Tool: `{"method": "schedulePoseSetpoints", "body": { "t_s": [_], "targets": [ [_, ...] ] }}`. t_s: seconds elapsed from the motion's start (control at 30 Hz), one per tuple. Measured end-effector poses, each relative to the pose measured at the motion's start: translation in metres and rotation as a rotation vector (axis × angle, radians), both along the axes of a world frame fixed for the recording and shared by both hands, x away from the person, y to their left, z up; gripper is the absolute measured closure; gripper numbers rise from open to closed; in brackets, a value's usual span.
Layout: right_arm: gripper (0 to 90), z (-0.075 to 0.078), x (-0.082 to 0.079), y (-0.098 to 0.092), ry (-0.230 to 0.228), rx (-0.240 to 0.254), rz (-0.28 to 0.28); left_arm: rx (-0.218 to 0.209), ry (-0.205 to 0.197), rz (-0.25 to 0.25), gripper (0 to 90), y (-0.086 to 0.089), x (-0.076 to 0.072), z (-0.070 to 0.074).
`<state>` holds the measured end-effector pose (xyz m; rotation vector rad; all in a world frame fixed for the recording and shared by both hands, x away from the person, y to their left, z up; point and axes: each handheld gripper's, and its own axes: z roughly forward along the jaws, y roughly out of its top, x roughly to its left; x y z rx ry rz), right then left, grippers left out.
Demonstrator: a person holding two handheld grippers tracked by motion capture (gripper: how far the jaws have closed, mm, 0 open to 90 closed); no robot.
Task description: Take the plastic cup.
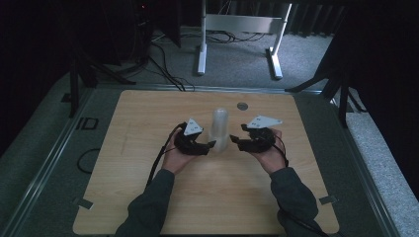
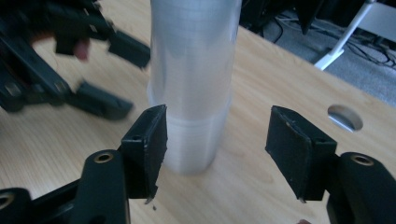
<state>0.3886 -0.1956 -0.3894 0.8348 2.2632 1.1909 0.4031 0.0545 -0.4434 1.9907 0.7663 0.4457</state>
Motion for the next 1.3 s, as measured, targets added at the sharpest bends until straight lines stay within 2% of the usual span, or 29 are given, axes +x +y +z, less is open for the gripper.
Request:
{"method": "schedulePoseSetpoints", "body": {
  "t_s": [0.13, 0.2, 0.53, 0.63, 0.77, 1.3],
  "targets": [
    [36.0, 0.009, 0.003, 0.004, -0.019, 0.004, 0.009, -0.014, -0.001, 0.009, 26.3, -0.002, 0.002, -0.001],
    [31.2, 0.014, 0.006, 0.008, -0.022, 0.002, 0.009, -0.018, 0.007, 0.006, 25.4, -0.006, 0.005, -0.003],
    [28.4, 0.022, 0.013, 0.018, -0.022, 0.021, 0.025, -0.022, 0.018, 0.006, 25.3, -0.012, 0.009, -0.007],
    [28.4, 0.024, 0.016, 0.021, -0.021, 0.031, 0.034, -0.022, 0.026, 0.006, 25.3, -0.013, 0.01, -0.009],
    [28.1, 0.025, 0.02, 0.025, -0.024, 0.045, 0.039, -0.036, 0.016, 0.008, 25.3, -0.015, 0.01, -0.009],
    [27.6, 0.029, 0.033, 0.041, -0.011, 0.077, 0.058, -0.027, 0.011, 0.007, 25.6, -0.018, 0.012, -0.011]
  ]
}}
